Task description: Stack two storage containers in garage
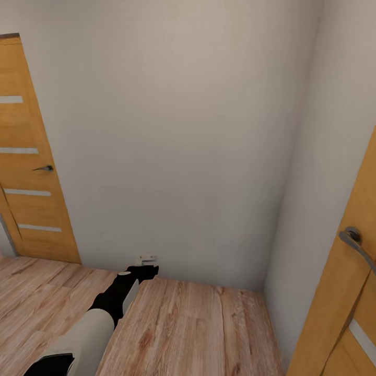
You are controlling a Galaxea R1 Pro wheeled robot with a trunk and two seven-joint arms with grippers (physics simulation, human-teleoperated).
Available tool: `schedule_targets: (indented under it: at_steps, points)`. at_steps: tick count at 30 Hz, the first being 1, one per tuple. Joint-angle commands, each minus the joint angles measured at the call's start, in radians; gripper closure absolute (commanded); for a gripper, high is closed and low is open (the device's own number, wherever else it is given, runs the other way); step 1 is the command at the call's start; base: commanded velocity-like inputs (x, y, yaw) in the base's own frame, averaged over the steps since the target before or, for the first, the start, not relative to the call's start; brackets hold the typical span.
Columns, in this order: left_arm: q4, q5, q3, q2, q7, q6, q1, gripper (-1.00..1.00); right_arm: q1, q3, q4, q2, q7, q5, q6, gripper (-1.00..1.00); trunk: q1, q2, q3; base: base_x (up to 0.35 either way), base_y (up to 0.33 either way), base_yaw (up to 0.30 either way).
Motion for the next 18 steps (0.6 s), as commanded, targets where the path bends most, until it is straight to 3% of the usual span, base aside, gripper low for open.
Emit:
schedule_targets:
  at_steps: [1, 8, 18]
  points:
    - [-0.002, -0.010, 0.007, -0.001, -0.002, 0.005, 0.000, -1.00, 0.000, 0.000, 0.001, 0.000, -0.006, 0.005, -0.003, -1.00, 0.000, -0.001, -0.001, 0.004, 0.000, 0.000]
    - [-0.002, -0.010, 0.007, -0.001, -0.002, 0.005, -0.001, -1.00, 0.000, 0.000, 0.001, 0.000, -0.006, 0.005, -0.003, -1.00, 0.000, -0.001, -0.001, 0.128, 0.000, 0.000]
    - [-0.002, -0.010, 0.007, -0.001, -0.002, 0.005, 0.000, -1.00, 0.000, -0.002, 0.000, 0.000, -0.011, 0.004, -0.003, -1.00, 0.000, -0.001, -0.001, 0.011, 0.000, 0.000]
